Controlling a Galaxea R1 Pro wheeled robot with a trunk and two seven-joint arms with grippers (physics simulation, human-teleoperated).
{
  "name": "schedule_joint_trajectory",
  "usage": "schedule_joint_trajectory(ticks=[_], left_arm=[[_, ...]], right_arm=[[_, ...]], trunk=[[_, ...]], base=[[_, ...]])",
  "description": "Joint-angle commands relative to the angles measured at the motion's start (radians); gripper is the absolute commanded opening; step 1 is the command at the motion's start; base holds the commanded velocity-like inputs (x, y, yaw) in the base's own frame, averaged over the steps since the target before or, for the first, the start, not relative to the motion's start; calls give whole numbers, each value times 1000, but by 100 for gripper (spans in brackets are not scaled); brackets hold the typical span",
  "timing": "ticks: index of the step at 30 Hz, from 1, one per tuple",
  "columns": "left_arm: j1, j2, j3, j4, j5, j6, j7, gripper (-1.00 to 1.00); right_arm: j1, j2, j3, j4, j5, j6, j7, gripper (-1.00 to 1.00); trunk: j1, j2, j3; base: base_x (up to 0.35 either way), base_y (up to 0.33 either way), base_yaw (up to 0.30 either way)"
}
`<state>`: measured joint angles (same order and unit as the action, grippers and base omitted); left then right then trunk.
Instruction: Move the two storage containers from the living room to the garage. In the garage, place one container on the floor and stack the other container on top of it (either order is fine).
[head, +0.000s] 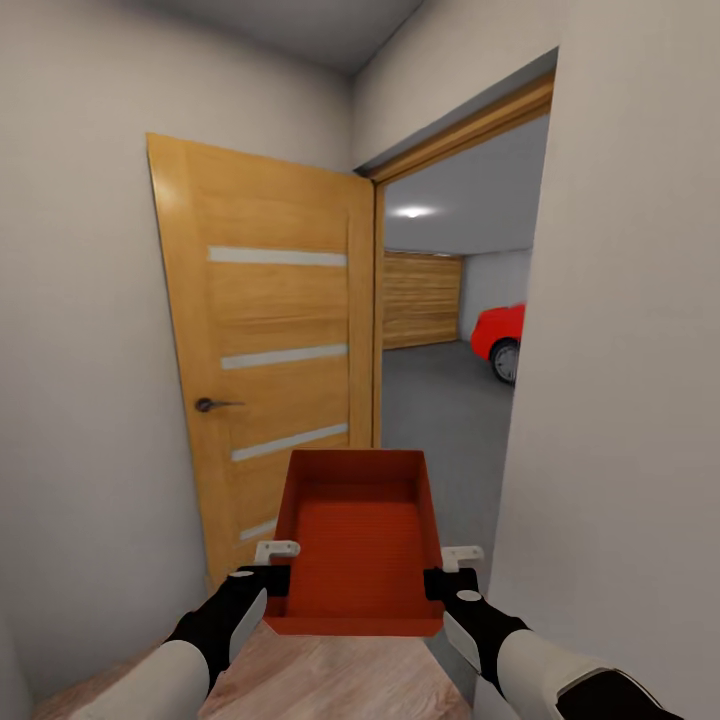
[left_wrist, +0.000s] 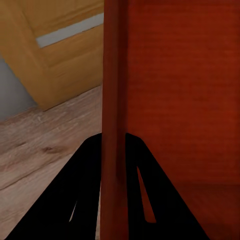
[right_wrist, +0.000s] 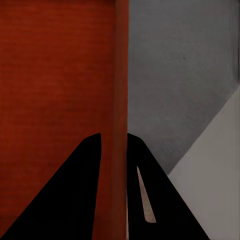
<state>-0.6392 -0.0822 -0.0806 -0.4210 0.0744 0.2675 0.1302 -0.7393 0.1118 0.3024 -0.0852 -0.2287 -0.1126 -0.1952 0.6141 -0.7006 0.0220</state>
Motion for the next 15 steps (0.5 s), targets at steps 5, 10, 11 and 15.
schedule_joint_trajectory(ticks=[5, 10, 11, 15], left_arm=[[-1, 34, 68, -6, 5, 6, 13, -100], [-1, 34, 67, -5, 5, 6, 12, -100], [-1, 33, 67, -5, 5, 6, 12, -100], [0, 33, 68, -6, 5, 6, 12, -100]], right_arm=[[0, 0, 3, 2, -17, -2, 2, -100], [0, 0, 3, 2, -17, -2, 2, -100], [0, 0, 3, 2, -17, -2, 2, -100], [0, 0, 3, 2, -17, -2, 2, -100]], trunk=[[1, 0, 0], [1, 0, 0], [1, 0, 0], [1, 0, 0]], base=[[281, 250, -245], [264, 262, -245], [259, 264, -245], [258, 265, -245]])
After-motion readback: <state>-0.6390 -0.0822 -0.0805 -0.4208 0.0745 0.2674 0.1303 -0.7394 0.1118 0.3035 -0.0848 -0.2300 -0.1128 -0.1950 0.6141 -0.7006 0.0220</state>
